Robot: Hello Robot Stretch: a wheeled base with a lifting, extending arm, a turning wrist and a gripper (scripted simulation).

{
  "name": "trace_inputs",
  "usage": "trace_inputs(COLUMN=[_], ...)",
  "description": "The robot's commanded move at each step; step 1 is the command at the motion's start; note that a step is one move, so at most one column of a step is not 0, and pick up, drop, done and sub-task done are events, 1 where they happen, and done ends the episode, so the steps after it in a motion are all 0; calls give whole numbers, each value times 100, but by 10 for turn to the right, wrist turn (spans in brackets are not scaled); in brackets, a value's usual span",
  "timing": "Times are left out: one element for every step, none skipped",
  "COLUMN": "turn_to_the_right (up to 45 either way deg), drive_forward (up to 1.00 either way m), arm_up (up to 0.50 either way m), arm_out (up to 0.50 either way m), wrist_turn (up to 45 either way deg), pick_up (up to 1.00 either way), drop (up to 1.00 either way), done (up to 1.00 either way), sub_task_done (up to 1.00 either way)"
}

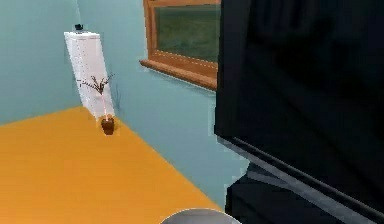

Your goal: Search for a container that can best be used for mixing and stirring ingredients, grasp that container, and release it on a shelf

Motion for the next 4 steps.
trace_inputs(turn_to_the_right=[150,-120,30,30], drive_forward=[0,0,0,0], arm_up=[0,0,0,0], arm_out=[0,0,0,0], wrist_turn=[0,0,0,0], pick_up=[0,0,0,0], drop=[0,0,0,0], done=[0,0,0,0], sub_task_done=[0,0,0,0])
